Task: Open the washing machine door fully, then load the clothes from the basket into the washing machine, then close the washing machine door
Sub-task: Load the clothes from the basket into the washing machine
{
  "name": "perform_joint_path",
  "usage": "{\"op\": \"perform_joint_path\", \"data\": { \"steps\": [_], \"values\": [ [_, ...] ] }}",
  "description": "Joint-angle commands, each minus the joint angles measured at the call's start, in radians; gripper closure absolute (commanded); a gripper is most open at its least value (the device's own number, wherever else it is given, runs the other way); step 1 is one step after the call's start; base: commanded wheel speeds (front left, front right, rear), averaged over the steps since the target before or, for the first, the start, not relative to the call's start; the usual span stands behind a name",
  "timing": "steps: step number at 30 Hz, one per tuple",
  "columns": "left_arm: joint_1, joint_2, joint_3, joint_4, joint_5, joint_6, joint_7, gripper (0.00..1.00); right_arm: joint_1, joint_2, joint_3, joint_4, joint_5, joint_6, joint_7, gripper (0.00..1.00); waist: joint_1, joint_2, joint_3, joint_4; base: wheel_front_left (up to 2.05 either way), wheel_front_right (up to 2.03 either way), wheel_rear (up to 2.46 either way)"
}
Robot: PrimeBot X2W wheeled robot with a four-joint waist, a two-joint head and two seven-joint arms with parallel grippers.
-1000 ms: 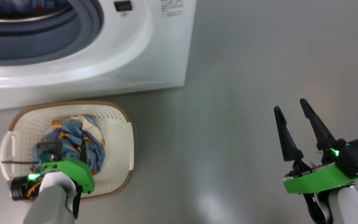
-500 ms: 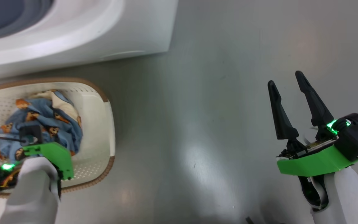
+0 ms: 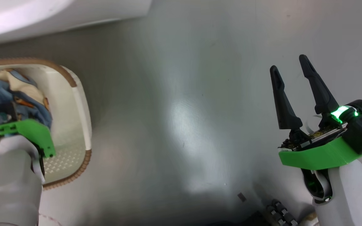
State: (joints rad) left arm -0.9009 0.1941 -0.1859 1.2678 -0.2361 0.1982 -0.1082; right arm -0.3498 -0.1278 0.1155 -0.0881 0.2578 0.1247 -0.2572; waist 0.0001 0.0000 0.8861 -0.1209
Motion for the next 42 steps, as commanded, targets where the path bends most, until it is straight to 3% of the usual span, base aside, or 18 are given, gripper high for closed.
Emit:
{"op": "perform_joint_path", "data": {
  "steps": [1,17,18,19,20,21,36,42],
  "values": [
    [0.014,0.051,0.026,0.003,-0.013,0.007,-0.013,0.0,0.02,-0.002,0.022,-0.027,0.016,0.006,-0.004,0.0,-0.0001,0.0,0.036,-0.02,0.0,0.0,0.0],
    [-0.03,0.056,0.023,0.016,-0.043,-0.01,-0.023,0.0,0.018,-0.008,0.026,-0.041,0.019,0.006,-0.005,0.0,-0.0001,0.0,0.057,-0.037,0.0,0.0,0.0],
    [-0.031,0.055,0.024,0.016,-0.046,-0.01,-0.027,0.07,0.018,-0.007,0.024,-0.041,0.019,0.006,-0.005,0.0,-0.0001,0.0,0.057,-0.037,0.0,0.0,0.0],
    [-0.031,0.053,0.024,0.017,-0.048,-0.013,-0.025,0.65,0.018,-0.007,0.023,-0.041,0.019,0.006,-0.005,0.0,-0.0001,0.0,0.055,-0.037,0.0,0.0,0.0],
    [-0.031,0.052,0.023,0.017,-0.05,-0.014,-0.025,0.87,0.018,-0.007,0.022,-0.041,0.019,0.006,-0.005,0.0,-0.0001,0.0,0.054,-0.036,0.0,0.0,0.0],
    [-0.029,0.051,0.026,0.017,-0.055,-0.014,-0.028,1.0,0.018,-0.006,0.022,-0.04,0.018,0.006,-0.005,0.0,-0.0001,0.0,0.051,-0.036,0.0,0.0,0.0],
    [0.032,0.026,0.009,-0.015,-0.069,-0.048,-0.142,1.0,0.028,0.001,0.013,-0.04,0.017,0.006,-0.005,0.0,-0.0001,0.0,-0.021,-0.008,0.0,0.0,0.0],
    [0.112,0.009,0.016,-0.186,-0.062,-0.051,-0.153,1.0,0.043,-0.006,-0.002,-0.038,0.011,0.006,-0.005,0.0,-0.0001,0.0,-0.067,0.021,0.0,0.0,0.0]
  ]
}}
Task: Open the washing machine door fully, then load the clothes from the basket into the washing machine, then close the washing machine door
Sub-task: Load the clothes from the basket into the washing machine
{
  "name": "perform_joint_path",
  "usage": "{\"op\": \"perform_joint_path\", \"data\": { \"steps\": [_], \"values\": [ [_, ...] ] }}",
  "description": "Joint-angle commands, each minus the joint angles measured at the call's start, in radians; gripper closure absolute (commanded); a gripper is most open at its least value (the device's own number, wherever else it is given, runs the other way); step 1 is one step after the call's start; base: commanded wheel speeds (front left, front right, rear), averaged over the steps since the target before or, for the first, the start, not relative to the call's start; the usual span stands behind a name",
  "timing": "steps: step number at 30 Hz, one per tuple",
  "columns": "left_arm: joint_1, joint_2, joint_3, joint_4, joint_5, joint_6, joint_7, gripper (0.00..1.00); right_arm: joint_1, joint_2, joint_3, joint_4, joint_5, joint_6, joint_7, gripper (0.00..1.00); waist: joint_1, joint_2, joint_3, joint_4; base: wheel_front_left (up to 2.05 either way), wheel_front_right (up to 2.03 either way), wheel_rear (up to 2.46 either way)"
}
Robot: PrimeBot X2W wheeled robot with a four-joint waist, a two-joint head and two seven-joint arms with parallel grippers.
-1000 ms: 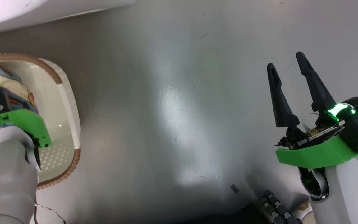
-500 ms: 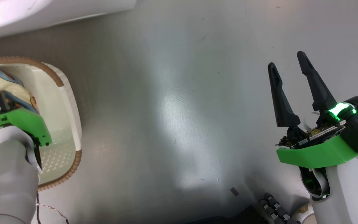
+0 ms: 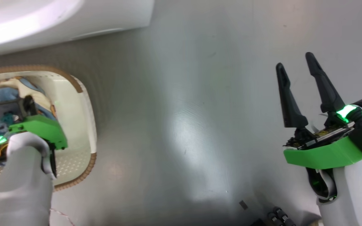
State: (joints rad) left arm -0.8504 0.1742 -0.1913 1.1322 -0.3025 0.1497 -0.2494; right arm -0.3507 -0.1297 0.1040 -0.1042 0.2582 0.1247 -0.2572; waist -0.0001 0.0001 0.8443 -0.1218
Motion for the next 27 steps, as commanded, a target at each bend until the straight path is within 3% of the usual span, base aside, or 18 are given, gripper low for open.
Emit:
{"op": "perform_joint_path", "data": {
  "steps": [1,8,19,20,21,23,24,27],
  "values": [
    [0.084,0.025,0.027,-0.094,0.007,0.0,-0.012,1.0,0.047,-0.007,0.006,-0.021,0.01,0.006,-0.005,0.0,0.0001,-0.0001,-0.034,0.029,0.0,0.0,0.0],
    [0.273,-0.028,0.071,-0.441,0.041,0.0,-0.012,1.0,0.083,-0.028,-0.013,-0.012,-0.009,0.006,-0.005,0.0,0.0001,-0.0001,-0.134,0.088,0.0,0.0,0.0],
    [0.466,-0.083,0.098,-0.757,0.097,-0.026,-0.012,1.0,0.152,-0.048,-0.039,0.014,-0.027,0.006,-0.005,0.0,0.0001,-0.0001,-0.294,0.131,0.0,0.0,0.0],
    [0.482,-0.086,0.098,-0.774,0.101,-0.028,-0.012,0.89,0.159,-0.048,-0.04,0.018,-0.028,0.006,-0.005,0.0,0.0001,-0.0001,-0.311,0.133,0.0,0.0,0.0],
    [0.497,-0.089,0.098,-0.79,0.102,-0.03,-0.012,0.67,0.166,-0.048,-0.04,0.022,-0.03,0.006,-0.005,0.0,0.0001,-0.0001,-0.328,0.135,0.0,0.0,0.0],
    [0.526,-0.093,0.097,-0.818,0.108,-0.031,-0.012,0.11,0.18,-0.047,-0.039,0.03,-0.034,0.006,-0.005,0.0,0.0001,-0.0001,-0.363,0.138,0.0,0.0,0.0],
    [0.54,-0.095,0.096,-0.831,0.111,-0.03,-0.012,0.0,0.188,-0.046,-0.039,0.034,-0.036,0.006,-0.005,0.0,0.0001,-0.0001,-0.38,0.139,0.0,0.0,0.0],
    [0.58,-0.098,0.096,-0.864,0.117,-0.033,-0.012,0.0,0.209,-0.041,-0.037,0.044,-0.043,0.006,-0.005,0.0,0.0001,-0.0001,-0.433,0.141,0.0,0.0,0.0]
  ]
}}
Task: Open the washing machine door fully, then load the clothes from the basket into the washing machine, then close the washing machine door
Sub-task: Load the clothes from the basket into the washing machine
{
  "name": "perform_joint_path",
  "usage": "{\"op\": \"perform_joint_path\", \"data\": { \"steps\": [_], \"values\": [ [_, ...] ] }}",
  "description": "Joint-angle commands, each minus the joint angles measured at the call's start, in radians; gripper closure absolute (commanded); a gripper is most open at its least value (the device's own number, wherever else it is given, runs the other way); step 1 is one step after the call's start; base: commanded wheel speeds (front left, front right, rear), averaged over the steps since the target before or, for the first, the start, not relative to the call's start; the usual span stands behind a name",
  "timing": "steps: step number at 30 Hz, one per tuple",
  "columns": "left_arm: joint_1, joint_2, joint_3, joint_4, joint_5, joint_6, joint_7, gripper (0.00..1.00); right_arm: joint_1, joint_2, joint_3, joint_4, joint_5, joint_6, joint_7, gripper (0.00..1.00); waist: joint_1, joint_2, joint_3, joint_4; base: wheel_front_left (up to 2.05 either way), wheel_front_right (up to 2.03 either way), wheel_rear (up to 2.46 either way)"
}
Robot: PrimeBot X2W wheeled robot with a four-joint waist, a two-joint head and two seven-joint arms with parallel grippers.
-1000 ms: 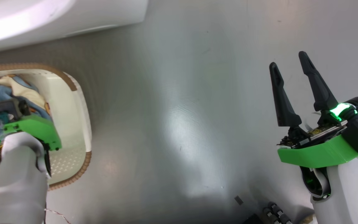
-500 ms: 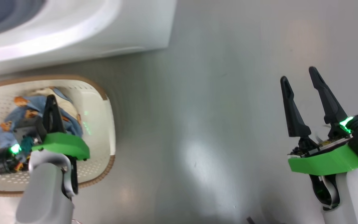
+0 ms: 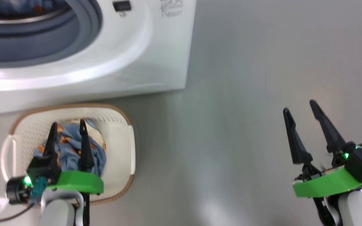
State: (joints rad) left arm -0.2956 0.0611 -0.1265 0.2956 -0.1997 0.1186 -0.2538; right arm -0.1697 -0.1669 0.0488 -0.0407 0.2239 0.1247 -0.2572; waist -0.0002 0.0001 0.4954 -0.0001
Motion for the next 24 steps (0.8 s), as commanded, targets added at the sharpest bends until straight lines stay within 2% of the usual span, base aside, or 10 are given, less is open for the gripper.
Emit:
{"op": "perform_joint_path", "data": {
  "steps": [1,9,24],
  "values": [
    [0.037,0.015,0.031,-0.04,0.015,-0.005,-0.008,0.0,0.034,-0.003,0.017,-0.016,-0.009,0.006,-0.005,0.0,0.0002,-0.0001,-0.101,0.02,0.0,0.0,0.0],
    [0.138,0.023,0.037,-0.126,0.02,-0.03,-0.008,0.0,0.097,0.013,0.019,0.013,-0.021,0.006,-0.005,0.0,0.0002,-0.0001,-0.238,0.026,0.0,0.0,0.0],
    [0.315,0.066,0.038,-0.226,0.005,-0.036,0.029,0.0,0.197,0.046,0.037,0.037,-0.036,0.006,-0.002,0.0,0.0002,-0.0001,-0.422,0.02,0.0,0.0,0.0]
  ]
}}
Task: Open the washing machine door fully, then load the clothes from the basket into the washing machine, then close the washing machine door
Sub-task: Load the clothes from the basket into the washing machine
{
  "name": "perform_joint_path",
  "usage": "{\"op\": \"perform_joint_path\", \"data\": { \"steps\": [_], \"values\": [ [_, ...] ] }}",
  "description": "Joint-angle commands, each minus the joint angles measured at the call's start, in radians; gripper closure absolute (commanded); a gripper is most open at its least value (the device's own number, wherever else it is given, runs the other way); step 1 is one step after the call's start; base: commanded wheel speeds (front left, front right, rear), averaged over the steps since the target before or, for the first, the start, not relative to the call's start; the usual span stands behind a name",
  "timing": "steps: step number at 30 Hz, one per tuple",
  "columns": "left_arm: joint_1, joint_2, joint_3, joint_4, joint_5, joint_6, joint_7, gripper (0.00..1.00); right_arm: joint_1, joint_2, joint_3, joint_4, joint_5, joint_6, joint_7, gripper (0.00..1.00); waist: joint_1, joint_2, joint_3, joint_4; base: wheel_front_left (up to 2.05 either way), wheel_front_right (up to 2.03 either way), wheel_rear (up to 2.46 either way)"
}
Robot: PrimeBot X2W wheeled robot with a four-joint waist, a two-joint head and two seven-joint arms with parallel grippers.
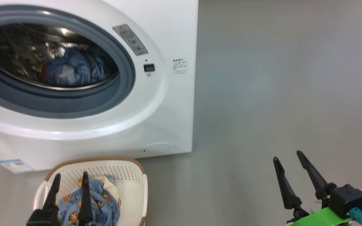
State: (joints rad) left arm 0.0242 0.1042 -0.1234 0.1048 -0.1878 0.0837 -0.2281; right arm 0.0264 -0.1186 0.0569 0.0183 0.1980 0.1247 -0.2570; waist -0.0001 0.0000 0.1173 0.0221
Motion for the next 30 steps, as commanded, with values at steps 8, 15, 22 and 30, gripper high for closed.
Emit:
{"op": "perform_joint_path", "data": {
  "steps": [8,15,22,30],
  "values": [
    [0.046,0.033,0.031,-0.072,-0.014,0.002,0.026,0.0,0.037,0.012,0.028,-0.028,-0.015,0.006,0.009,0.0,0.0001,0.0,-0.088,-0.01,0.0,0.0,0.0],
    [0.076,0.039,0.03,-0.088,-0.026,0.005,0.041,0.0,0.054,0.022,0.03,-0.036,-0.02,0.006,0.02,0.0,0.0001,0.0,-0.112,-0.017,0.0,0.0,0.0],
    [0.084,0.046,0.027,-0.088,-0.03,0.009,0.049,0.0,0.058,0.028,0.034,-0.039,-0.022,0.006,0.022,0.0,0.0001,0.0,-0.119,-0.018,0.0,0.0,0.0],
    [0.088,0.047,0.026,-0.082,-0.036,0.019,0.053,0.0,0.06,0.031,0.035,-0.04,-0.023,0.006,0.021,0.0,0.0001,0.0,-0.116,-0.014,0.0,0.0,0.0]
  ]
}}
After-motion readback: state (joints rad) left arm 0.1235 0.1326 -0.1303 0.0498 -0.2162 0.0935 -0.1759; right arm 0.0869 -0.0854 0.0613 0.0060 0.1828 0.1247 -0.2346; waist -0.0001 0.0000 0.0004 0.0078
